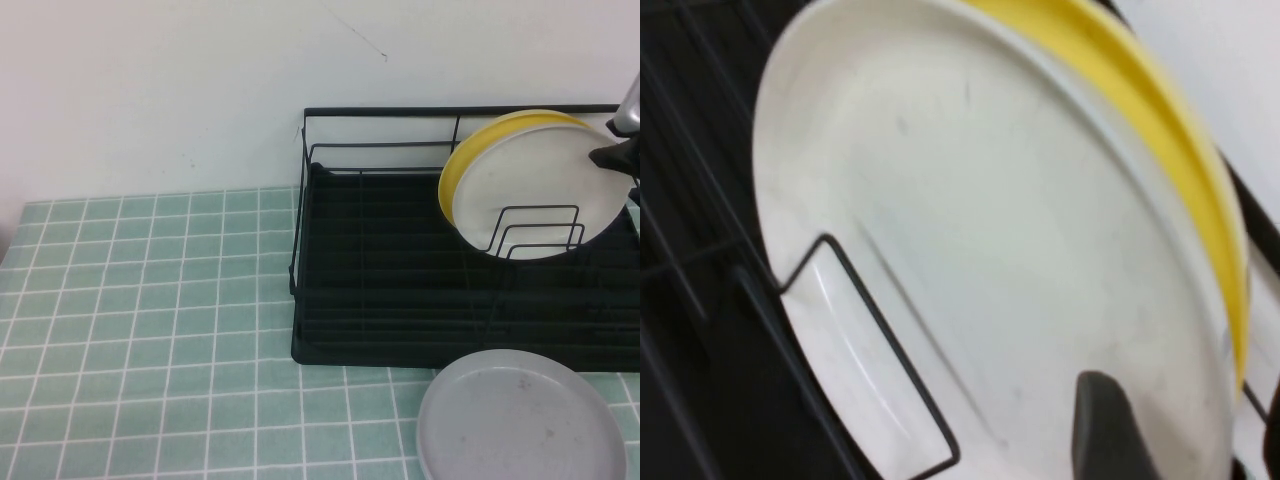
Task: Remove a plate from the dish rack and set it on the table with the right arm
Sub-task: Grasp the plate from the shelf, then place the plate from the table
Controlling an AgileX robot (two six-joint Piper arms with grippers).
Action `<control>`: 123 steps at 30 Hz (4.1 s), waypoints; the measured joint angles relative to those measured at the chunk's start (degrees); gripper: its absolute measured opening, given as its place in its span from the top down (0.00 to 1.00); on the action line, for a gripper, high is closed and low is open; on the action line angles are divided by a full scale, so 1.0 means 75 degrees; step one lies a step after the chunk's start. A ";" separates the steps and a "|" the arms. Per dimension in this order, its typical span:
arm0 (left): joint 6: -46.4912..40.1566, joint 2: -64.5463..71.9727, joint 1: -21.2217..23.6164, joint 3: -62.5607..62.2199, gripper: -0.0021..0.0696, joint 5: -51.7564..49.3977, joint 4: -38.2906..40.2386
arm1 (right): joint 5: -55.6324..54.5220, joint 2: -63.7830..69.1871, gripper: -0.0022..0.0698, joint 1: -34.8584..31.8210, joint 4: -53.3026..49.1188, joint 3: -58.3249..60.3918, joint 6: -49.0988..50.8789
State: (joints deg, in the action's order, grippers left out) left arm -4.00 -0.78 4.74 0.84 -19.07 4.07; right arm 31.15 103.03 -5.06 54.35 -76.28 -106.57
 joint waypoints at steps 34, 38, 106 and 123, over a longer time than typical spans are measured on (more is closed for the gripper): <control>0.0000 0.0000 0.0000 0.0000 0.98 0.0000 0.0000 | -0.0491 0.0646 0.70 0.0000 0.1529 -0.0017 -0.1208; 0.0000 0.0000 0.0000 0.0000 0.98 0.0000 0.0000 | -0.0491 0.0646 0.73 0.0000 0.1670 -0.0017 -0.1208; -0.0002 0.0000 0.0000 0.0000 0.98 0.0000 0.0000 | 0.1393 -0.2166 0.90 0.0906 -0.3202 0.4465 1.0014; -0.0002 0.0000 0.0000 0.0000 0.98 0.0000 0.0000 | 0.2395 -0.2152 0.50 0.0906 -0.4691 0.3781 1.1232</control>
State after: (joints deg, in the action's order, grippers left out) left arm -4.02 -0.78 4.74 0.84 -19.07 4.07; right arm 49.11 86.90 1.73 19.17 -47.92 -22.33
